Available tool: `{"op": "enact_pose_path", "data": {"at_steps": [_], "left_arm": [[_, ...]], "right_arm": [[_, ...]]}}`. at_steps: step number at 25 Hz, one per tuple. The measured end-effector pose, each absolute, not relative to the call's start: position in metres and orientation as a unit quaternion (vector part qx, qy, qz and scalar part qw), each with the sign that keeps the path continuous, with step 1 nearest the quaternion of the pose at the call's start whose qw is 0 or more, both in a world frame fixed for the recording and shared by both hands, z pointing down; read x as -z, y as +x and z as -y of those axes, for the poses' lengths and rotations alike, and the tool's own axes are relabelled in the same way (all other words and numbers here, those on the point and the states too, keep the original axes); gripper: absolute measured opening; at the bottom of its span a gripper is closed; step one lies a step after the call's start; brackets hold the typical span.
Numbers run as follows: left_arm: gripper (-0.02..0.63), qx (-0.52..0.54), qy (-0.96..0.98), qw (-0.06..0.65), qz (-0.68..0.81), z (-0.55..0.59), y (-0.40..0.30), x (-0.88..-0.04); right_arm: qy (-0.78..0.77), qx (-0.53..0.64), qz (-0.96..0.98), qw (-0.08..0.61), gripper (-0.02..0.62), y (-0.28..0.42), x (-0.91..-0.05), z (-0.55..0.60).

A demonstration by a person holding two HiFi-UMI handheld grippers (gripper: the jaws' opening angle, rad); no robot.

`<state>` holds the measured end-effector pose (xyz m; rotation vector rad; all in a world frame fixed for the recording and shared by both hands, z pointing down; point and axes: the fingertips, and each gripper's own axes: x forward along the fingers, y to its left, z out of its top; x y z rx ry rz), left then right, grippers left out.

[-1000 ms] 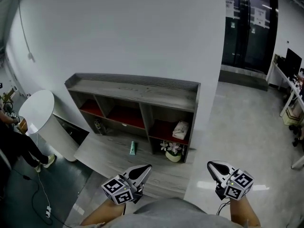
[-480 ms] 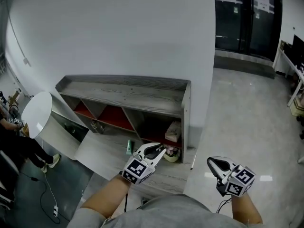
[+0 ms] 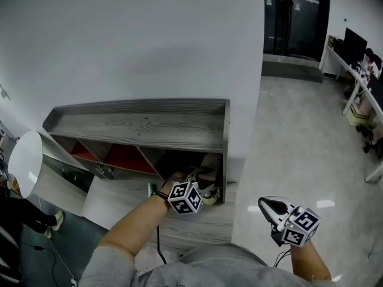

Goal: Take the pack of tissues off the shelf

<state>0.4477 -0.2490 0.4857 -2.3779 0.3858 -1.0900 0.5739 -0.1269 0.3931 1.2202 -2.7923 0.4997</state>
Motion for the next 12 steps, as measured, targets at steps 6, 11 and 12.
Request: {"op": "enact_pose_path", "data": {"at_steps": [6, 11, 12], "left_arm": [[0.202, 0.44, -0.857, 0.255, -0.081, 0.262, 0.453, -0.518], [0.17, 0.43, -0.869, 0.234, -0.078, 0.268, 0.457, -0.52], [0.158, 0.431, -0.869, 0.233, -0.077, 0.267, 0.457, -0.519]], "right_arm": [[0.417, -0.165, 0.894, 0.027, 0.018, 0.563, -0.393, 0.127], [0.427, -0.169, 0.888, 0.029, 0.018, 0.567, -0.395, 0.123], [0.428, -0.169, 0.887, 0.029, 0.018, 0.569, -0.395, 0.123]]}}
